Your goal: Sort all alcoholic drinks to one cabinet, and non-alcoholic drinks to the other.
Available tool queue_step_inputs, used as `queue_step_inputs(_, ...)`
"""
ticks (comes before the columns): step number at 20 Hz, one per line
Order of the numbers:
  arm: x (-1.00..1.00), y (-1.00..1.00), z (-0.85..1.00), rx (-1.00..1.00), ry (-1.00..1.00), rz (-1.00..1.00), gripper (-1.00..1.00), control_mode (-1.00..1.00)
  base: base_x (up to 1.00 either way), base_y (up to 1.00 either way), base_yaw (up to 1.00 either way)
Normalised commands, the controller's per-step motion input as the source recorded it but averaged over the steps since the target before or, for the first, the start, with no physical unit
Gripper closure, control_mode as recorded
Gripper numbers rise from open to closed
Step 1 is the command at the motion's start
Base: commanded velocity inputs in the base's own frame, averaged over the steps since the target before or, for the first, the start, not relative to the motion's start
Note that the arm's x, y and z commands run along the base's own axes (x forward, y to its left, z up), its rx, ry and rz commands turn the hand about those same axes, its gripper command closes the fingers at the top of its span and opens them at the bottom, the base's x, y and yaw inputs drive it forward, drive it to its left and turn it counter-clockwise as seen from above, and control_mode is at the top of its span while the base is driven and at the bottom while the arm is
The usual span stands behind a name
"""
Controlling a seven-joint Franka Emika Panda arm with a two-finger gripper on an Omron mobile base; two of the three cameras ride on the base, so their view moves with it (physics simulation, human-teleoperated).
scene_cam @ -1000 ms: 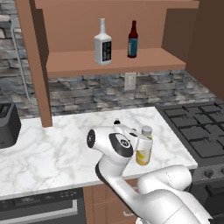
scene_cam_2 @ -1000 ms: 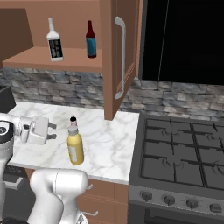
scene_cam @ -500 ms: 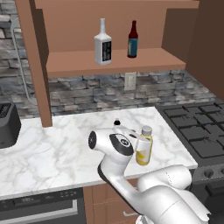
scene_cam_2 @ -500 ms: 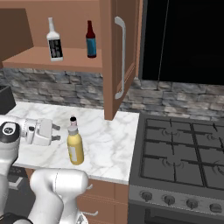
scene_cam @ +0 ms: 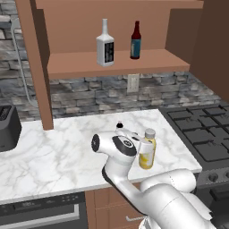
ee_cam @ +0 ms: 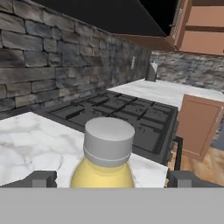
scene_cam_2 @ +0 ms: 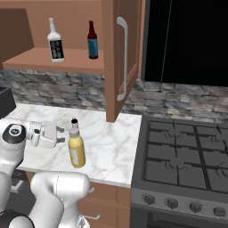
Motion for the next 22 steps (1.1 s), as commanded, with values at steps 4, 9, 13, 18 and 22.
queue_step_inputs(4,0.17,0.00,-0.10,0.00,0.00,0.00,-1.00,-1.00,0.00,0.00,0.00)
queue_step_inputs(9,0.05,-0.05,-0.08,0.00,0.00,-0.01,-1.00,-1.00,0.00,0.00,0.00)
queue_step_inputs(13,0.01,-0.09,-0.03,0.00,0.00,-0.03,-1.00,-1.00,0.00,0.00,0.00)
queue_step_inputs(18,0.01,-0.11,-0.01,0.00,0.00,-0.04,-1.00,-1.00,0.00,0.00,0.00)
queue_step_inputs(22,0.02,-0.11,-0.01,0.00,0.00,-0.03,-1.00,-1.00,0.00,0.00,0.00)
